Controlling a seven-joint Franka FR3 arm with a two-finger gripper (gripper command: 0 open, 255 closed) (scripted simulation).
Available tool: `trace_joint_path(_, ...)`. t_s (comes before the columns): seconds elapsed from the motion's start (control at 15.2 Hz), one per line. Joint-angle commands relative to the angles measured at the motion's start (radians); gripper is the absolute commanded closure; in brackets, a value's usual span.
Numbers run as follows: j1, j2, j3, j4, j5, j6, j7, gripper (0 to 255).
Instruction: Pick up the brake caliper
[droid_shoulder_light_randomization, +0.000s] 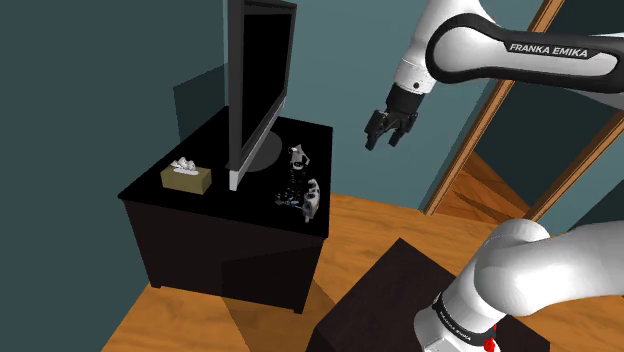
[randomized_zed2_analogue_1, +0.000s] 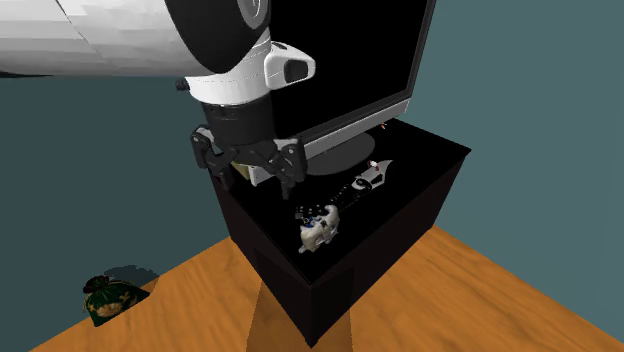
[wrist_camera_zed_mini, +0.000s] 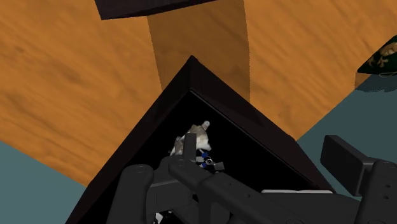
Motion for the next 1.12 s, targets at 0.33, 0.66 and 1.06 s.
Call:
trace_joint_path(0.33,-0.019,0.203,0.007,-0.032,-0.031,0.225,0.026,0)
trace_joint_path(0.66,-0.035,0.373,0.007,-0.017,-0.061,0.372,0.047,0)
trace_joint_path(1.06,-0.056,0.595,0.003,0.045,-0.105,0.52,0.082,0)
